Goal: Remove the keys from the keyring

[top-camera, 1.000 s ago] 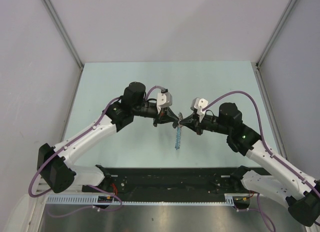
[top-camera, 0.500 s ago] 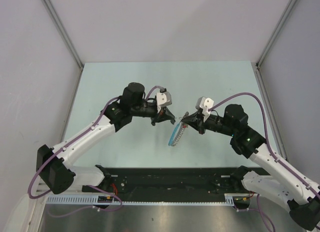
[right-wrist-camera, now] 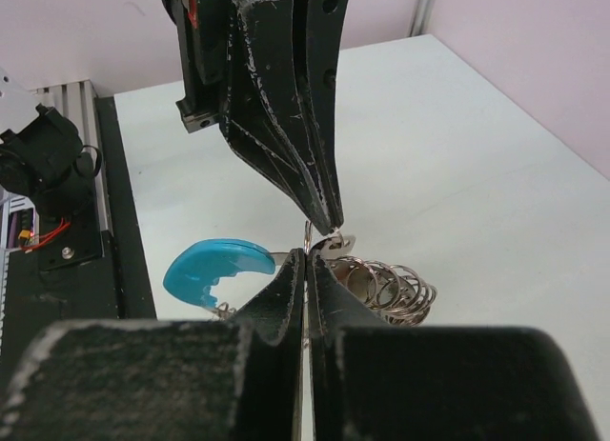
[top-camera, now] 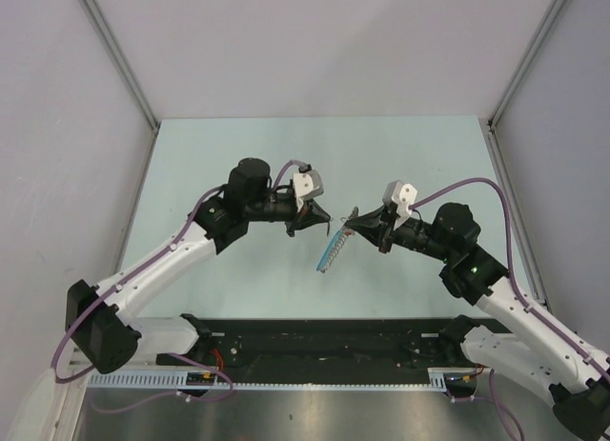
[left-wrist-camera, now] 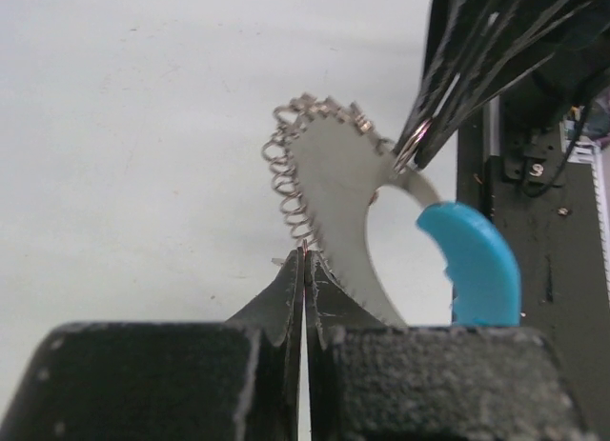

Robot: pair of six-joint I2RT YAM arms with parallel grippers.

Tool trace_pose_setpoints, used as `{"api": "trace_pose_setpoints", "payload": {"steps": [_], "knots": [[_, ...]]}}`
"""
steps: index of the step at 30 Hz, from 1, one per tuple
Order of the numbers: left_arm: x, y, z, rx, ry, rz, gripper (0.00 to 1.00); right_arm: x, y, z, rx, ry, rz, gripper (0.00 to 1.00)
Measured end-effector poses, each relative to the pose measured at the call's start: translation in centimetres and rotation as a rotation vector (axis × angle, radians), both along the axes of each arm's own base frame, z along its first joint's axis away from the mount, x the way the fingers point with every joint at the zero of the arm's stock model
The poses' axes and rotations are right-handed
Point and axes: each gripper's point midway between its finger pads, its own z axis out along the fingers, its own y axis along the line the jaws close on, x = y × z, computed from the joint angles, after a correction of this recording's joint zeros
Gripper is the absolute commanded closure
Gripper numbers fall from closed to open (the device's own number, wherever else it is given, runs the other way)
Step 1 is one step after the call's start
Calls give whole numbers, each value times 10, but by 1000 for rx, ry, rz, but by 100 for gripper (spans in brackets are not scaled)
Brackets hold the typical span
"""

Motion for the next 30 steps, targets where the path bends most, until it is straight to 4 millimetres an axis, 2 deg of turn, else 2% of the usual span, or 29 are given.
{"api": "trace_pose_setpoints", "payload": {"steps": [8,15,23,29,30], "knots": [[19,17,7,-21,-44,127,100,2,-11,12,29,-21,-44,100],[39,33,15,-32,-86,264,100,21,-31,16,47,-13,-179,100],[64,51,14,-12,-95,421,100,68,-85,-10,11,101,-527,100],[79,68,6,4,-80,531,100,106,-140,-47,-41,226,-819,100],[82,71,3,9,-74,549,100,115,-150,-59,-51,273,-869,100]]}}
